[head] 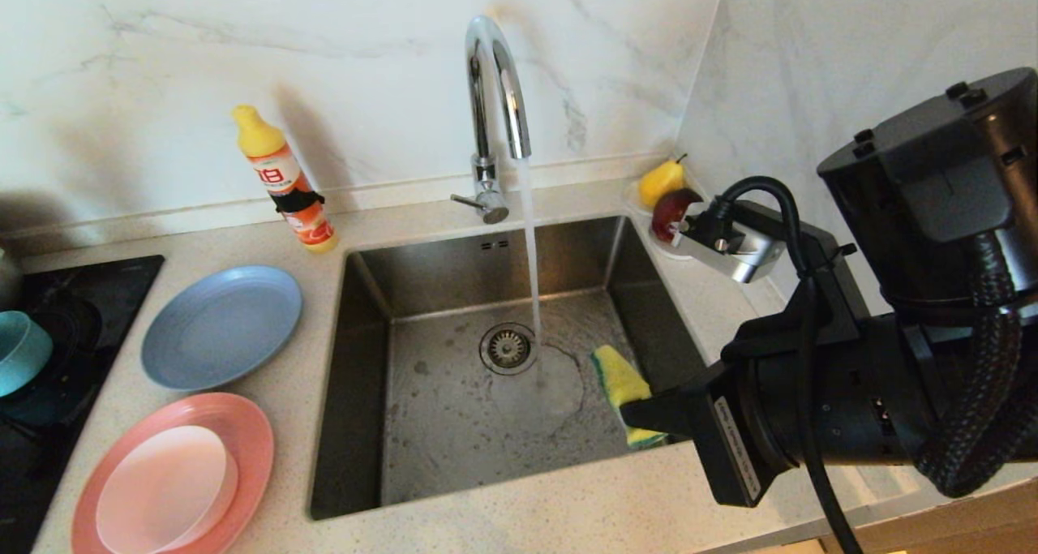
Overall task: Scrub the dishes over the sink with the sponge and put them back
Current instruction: Place the bowl on the table
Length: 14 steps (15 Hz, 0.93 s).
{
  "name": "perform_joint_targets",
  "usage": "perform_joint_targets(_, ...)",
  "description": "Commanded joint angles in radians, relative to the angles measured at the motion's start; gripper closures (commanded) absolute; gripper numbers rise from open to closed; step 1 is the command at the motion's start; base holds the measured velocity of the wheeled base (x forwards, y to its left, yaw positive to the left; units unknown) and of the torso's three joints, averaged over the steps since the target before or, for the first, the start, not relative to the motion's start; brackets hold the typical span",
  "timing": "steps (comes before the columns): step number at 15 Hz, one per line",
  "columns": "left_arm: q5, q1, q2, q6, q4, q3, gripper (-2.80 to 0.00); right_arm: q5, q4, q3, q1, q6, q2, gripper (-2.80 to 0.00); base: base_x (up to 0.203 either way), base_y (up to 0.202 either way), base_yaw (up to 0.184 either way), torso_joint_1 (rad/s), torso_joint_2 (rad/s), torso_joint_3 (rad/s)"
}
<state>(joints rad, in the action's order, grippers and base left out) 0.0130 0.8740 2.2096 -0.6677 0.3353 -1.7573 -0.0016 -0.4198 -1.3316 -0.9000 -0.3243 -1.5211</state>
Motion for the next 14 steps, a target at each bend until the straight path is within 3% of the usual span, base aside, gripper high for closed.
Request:
perform_joint_targets(1,-0.001,0.0,0.001,-0.002,0.009,0.001,0.0,0.0,-0.003,0.004,0.0,-0.002,0.005,0.0,0.0,0.0,0.0,0.0,0.0,0.0)
perform_joint_targets(2,-0.001,0.0,-0.001,-0.001,0.011,0.003,-2.8,0.0,-0.004,0.005,0.0,-0.002,0.006,0.0,0.0,0.0,0.0,0.0,0.0,0.0)
perform_joint_targets(9,0.028,0.0,-0.115,-0.034,0.014,-0.002,-2.8,0.0,-0.002,0.009,0.0,0.001,0.016,0.0,0.0,0.0,0.0,0.0,0.0,0.0)
perform_joint_targets(13,0.061,-0.012,-0.229,-0.016,0.034,0.09,-2.8,-0.003,-0.004,-0.011,-0.005,0.007,0.01,0.0,0.0,0.0,0.0,0.0,0.0,0.0)
perform_joint_targets(14,0.076,-0.019,-0.256,0.011,0.037,0.107,0.0,-0.003,-0.004,-0.011,-0.004,0.002,0.01,0.0,0.0,0.0,0.0,0.0,0.0,0.0)
